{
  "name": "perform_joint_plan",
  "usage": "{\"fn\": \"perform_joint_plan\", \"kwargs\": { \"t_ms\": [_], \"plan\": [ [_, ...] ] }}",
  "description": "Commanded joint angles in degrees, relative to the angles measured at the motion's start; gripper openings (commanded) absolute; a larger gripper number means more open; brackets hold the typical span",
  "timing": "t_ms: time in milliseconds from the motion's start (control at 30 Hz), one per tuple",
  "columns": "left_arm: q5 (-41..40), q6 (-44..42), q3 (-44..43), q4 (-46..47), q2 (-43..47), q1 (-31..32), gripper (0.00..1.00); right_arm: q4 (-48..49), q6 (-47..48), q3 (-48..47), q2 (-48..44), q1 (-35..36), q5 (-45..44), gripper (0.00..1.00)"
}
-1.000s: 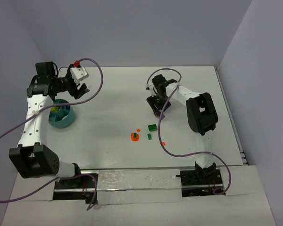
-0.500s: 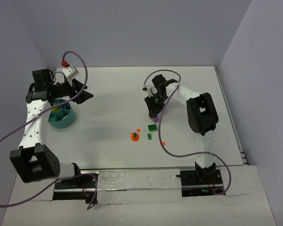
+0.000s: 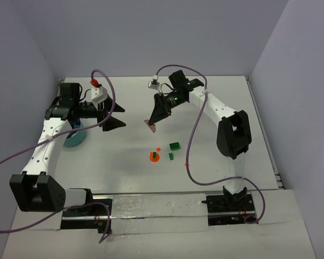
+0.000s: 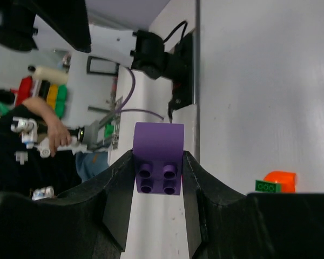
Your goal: Sort the legos into containers by color
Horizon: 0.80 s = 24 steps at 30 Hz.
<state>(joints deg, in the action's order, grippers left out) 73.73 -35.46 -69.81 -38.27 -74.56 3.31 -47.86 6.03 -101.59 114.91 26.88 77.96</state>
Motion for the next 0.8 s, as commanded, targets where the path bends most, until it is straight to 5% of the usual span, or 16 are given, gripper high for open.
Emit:
{"fn": "perform_joint_plan", "kwargs": {
  "t_ms": [0,500,767],
  "plan": [
    [3.2,-10.6,-5.8,-8.5,-2.1,3.7,0.8,-17.5,13.6,-7.9,3.9,3.3,14.8,0.1],
    [1.1,-34.1,-9.8,-27.5,-6.7,12.0,0.78,-9.1,5.0,-4.5,1.3,6.7,14.9,0.06],
    [0.0,-37.3,-10.3,-29.4,-8.0,15.0,0.75,-6.7,2.2,-4.2,0.6,7.2,15.0,0.02]
  ]
}}
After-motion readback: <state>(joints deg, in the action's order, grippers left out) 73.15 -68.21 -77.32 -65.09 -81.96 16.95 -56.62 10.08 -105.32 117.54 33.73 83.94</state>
